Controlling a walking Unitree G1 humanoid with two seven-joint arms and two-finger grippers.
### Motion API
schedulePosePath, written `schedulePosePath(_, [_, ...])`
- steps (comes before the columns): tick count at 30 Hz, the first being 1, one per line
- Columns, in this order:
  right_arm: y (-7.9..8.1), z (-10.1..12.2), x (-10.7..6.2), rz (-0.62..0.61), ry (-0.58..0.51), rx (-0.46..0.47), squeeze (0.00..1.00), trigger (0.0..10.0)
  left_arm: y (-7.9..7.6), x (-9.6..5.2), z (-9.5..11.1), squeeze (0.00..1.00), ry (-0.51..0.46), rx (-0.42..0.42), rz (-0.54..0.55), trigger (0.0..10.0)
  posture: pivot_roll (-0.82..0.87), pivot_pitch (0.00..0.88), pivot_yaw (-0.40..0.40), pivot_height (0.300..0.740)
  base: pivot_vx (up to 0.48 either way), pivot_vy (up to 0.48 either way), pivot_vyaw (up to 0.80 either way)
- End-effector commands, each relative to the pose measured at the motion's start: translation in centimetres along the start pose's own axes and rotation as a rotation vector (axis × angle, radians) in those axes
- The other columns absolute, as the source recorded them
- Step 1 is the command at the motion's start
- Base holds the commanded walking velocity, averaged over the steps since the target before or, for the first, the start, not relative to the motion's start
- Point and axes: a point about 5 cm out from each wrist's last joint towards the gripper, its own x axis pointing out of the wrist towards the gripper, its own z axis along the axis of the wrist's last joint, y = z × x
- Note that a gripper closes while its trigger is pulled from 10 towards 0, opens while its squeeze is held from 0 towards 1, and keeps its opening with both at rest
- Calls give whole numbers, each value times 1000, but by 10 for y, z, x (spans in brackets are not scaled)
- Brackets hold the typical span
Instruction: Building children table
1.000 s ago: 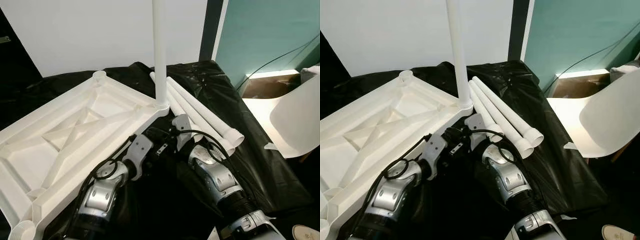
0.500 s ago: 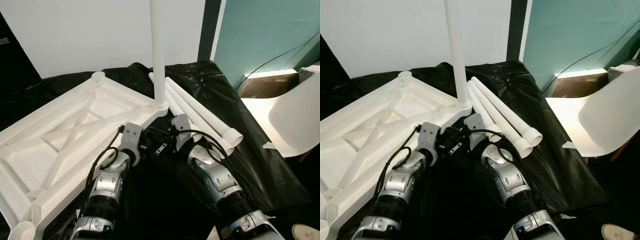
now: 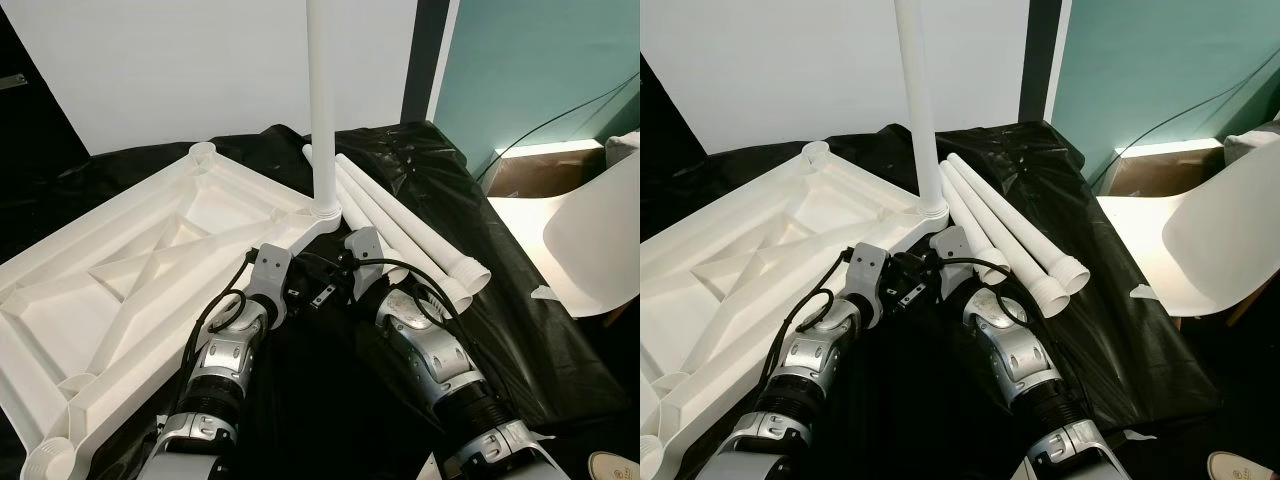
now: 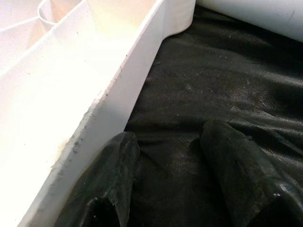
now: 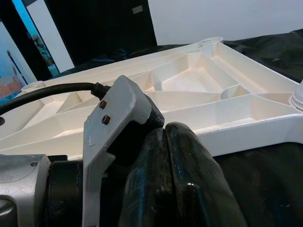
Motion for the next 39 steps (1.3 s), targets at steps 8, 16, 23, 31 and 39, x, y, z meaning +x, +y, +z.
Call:
schedulePosePath(8, [1, 1, 1, 7, -3, -11, 0, 10000, 31, -4, 4, 0, -42, -21, 474, 10000, 90, 0, 55, 740, 0, 0, 0])
schedulePosePath(16, [0, 1, 1, 10, -2, -14, 0, 10000, 44, -9, 7, 0, -82, -36, 589, 10000, 89, 0, 54, 740, 0, 0, 0])
schedulePosePath(23, [1, 1, 2, 11, 0, -13, 0, 10000, 45, -9, 13, 0, -134, -50, 615, 10000, 91, 0, 50, 740, 0, 0, 0])
schedulePosePath(31, [1, 0, 2, 16, 3, -12, 0, 10000, 35, -3, 16, 0, -143, 17, 606, 10000, 89, 0, 48, 740, 0, 0, 0])
schedulePosePath(39, [1, -1, 0, 15, 8, -11, 0, 10000, -33, -8, 25, 0, -307, -41, -27, 10000, 89, 0, 48, 740, 0, 0, 0])
